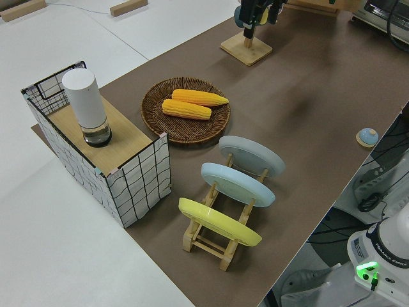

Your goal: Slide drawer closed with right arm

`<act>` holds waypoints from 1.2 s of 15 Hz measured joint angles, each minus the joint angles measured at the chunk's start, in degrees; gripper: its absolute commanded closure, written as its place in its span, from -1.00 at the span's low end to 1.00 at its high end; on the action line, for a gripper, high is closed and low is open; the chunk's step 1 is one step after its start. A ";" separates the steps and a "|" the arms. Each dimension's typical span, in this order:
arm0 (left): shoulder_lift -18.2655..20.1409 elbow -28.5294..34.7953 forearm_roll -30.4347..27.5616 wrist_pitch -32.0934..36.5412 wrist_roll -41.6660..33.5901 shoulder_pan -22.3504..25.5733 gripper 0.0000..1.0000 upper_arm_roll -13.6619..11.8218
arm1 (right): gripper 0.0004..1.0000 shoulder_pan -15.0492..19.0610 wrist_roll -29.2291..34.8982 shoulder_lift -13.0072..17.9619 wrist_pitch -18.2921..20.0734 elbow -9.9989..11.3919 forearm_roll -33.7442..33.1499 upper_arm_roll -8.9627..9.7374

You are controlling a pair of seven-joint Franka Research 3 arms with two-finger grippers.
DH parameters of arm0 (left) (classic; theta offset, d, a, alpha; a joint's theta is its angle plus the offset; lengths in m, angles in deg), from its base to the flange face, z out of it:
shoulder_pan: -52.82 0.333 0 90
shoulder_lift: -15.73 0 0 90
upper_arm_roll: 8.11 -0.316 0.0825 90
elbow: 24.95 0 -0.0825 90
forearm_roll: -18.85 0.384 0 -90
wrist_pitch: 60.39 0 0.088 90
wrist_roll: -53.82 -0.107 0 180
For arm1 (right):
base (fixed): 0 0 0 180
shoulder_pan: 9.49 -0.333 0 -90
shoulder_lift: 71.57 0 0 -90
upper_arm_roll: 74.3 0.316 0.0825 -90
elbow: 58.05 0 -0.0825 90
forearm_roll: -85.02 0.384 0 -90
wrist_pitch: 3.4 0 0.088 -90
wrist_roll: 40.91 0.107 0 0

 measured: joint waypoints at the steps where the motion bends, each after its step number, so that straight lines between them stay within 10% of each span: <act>1: 0.00 0.00 0.00 0.00 0.00 0.00 -0.99 0.00 | 1.00 0.03 0.21 -0.23 -0.66 0.01 -0.64 -0.11; 18: 0.00 0.00 0.00 0.00 0.00 0.00 -0.99 0.00 | 1.00 3.95 -2.45 -3.64 -4.72 -0.53 -3.81 -1.91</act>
